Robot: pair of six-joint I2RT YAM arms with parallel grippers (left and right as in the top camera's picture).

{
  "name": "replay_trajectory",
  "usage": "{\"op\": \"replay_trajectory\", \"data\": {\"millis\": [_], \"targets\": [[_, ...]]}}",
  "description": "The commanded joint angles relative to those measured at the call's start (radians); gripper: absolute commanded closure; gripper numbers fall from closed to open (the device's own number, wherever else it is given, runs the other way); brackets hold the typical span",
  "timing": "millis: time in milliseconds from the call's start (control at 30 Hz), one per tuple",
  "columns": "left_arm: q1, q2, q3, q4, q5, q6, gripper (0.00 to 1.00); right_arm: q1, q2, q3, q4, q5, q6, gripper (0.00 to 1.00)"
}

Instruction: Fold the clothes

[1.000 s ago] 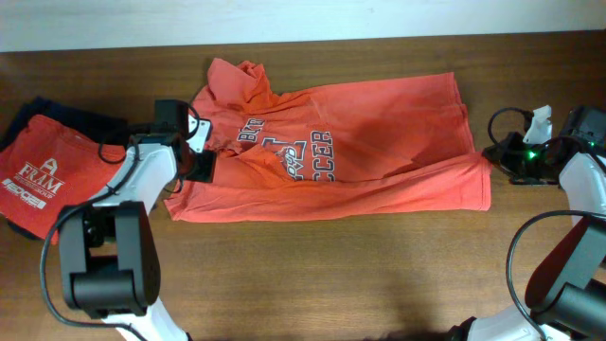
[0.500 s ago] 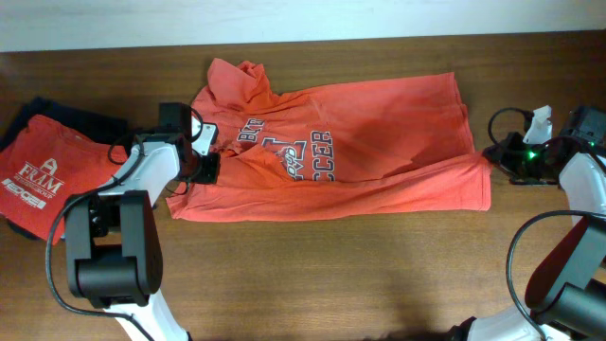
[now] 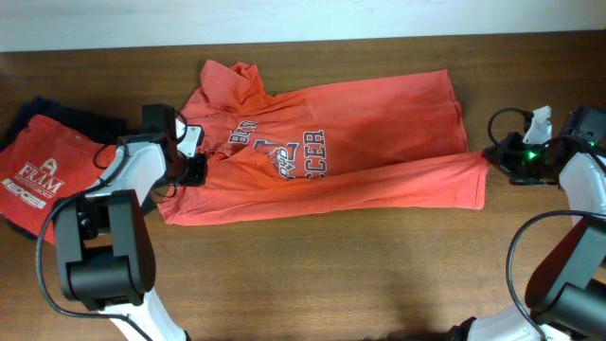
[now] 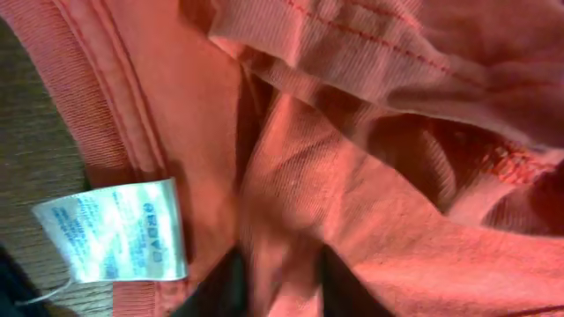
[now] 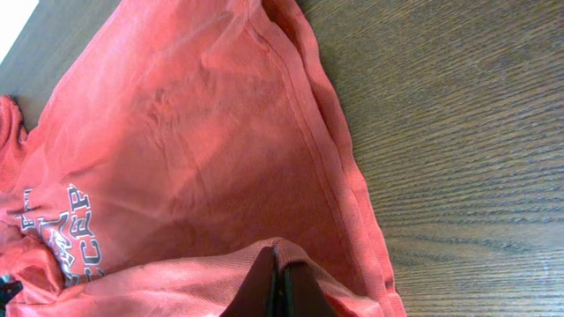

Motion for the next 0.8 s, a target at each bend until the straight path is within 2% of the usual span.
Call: {"op": "replay_trajectory", "data": {"millis": [0,133,200,233,300,633,767], "targets": [[0.014,0.023,0.002,-0.009,-0.029,-0.002,0.63,-0.002,-0.011,0.008,-0.006,0.039,-0.004,0.96],[0.014,0.021,0.006,-0.011,-0.029,-0.021,0.64,-0.002,-0.011,0.008,-0.006,0.039,-0.004,0.96],[0.014,0.021,0.006,-0.014,-0.030,-0.021,0.73,-0.002,-0.011,0.008,-0.006,0.039,-0.004,0.96],[0.014,0.021,0.006,-0.019,-0.030,-0.021,0.86,-0.002,-0.011,0.008,-0.006,0.039,-0.004,0.96],[0.014,0.021,0.006,-0.024,-0.030,-0.021,0.96,-0.002,-0.011,0.008,-0.006,0.039,-0.004,0.96],[0.042,0.017,0.034,-0.046,-0.031,-0.021,1.00,-0.002,-0.011,0.008,-0.007,0.042,-0.004,0.96],[0.087,0.002,0.069,-0.060,-0.033,-0.028,1.00,-0.002,-0.011,0.008,-0.024,0.134,0.000,0.96]]}}
